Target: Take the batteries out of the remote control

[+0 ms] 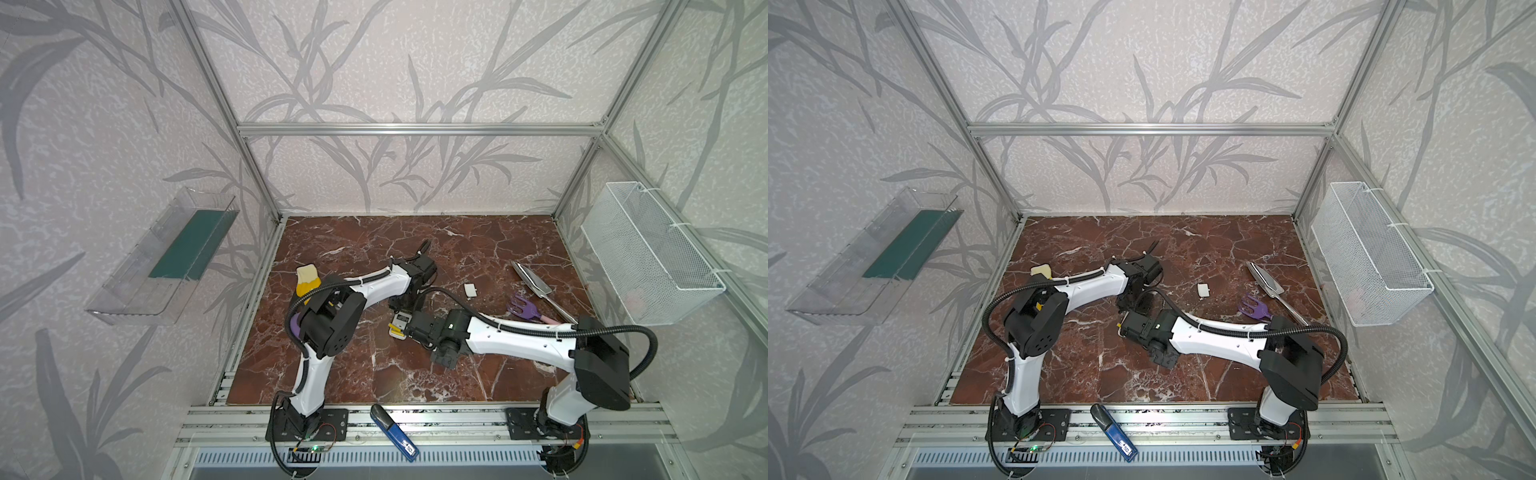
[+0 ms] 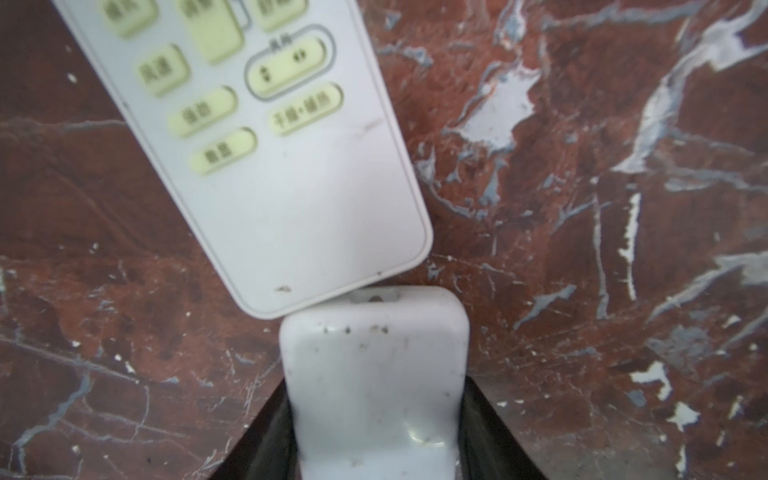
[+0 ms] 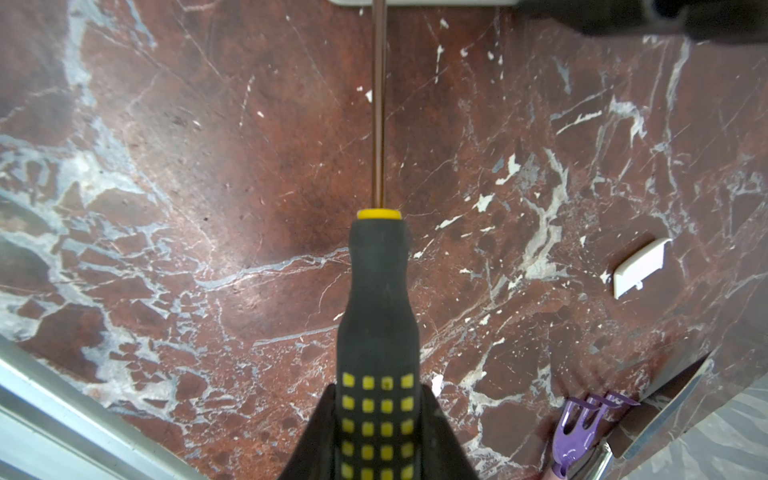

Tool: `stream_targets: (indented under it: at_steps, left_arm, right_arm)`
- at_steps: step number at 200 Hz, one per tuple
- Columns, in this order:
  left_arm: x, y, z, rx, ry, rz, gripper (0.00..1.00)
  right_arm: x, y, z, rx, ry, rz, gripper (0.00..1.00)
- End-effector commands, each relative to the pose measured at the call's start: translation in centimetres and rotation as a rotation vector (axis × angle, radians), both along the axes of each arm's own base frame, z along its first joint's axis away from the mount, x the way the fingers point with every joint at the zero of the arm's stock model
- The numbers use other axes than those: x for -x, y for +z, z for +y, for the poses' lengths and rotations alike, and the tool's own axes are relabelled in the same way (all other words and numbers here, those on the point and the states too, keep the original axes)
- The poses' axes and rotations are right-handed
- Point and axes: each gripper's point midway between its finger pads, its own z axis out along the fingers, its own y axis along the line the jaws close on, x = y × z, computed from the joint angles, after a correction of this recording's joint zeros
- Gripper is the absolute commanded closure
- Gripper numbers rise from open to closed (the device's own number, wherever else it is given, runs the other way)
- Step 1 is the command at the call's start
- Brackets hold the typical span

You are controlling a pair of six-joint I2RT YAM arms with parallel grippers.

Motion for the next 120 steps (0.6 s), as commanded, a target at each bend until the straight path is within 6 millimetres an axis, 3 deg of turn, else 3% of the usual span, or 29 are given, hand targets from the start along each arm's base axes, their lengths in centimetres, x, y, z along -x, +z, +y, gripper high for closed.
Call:
stream_targets:
  at_steps: [1,120]
  left_arm:
    - [2.0,-3.8,-1.3,0.042,-0.027,0.105,0.54]
    - [0.5,-2.9,-3.7,0.163,-0.137,0.12,0.55]
  right_arm:
    - [-0.5,0.9,0.2,-0.06,-0.047,-0.048,1.0]
    - [0.0,0.3,0.8,-0.167,-0.084,-0.038,1.0]
